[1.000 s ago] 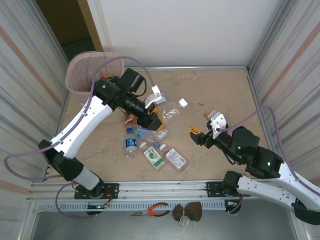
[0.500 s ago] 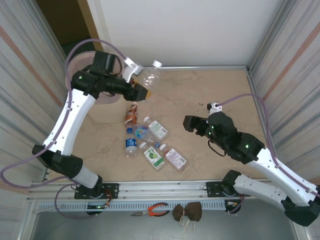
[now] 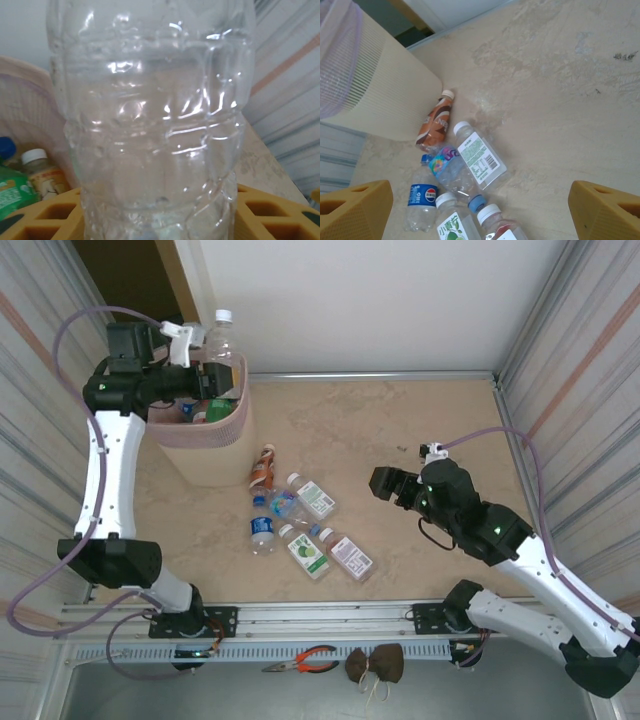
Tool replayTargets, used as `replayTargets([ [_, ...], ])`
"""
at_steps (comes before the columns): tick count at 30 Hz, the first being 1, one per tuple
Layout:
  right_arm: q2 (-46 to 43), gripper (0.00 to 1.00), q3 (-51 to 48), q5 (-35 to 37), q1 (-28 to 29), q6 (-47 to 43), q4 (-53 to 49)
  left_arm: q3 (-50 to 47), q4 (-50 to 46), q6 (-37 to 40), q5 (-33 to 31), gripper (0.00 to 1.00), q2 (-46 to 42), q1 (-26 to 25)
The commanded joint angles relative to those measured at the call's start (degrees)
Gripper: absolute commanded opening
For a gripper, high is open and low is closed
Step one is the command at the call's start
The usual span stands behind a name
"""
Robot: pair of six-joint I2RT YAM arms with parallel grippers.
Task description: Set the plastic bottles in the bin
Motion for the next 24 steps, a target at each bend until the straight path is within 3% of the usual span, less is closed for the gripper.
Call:
replayTargets([
  [1,0.5,0.90,2.4,-0.9,-0.5,1.2,-0.7,2.4,0.1,-1.4,0.4,0.50,2.4,1.9],
  [12,0.2,0.90,2.6,-1.5,-0.7,1.2,-1.6,-1.7,-4.3,1.8,-1.4,0.49,7.5,4.3],
  [24,0.8,0.91,2.5,-2.2,-0.9,1.0,-1.5,-6.5,-6.6,4.2,2.9,0.49,13.4,4.1],
])
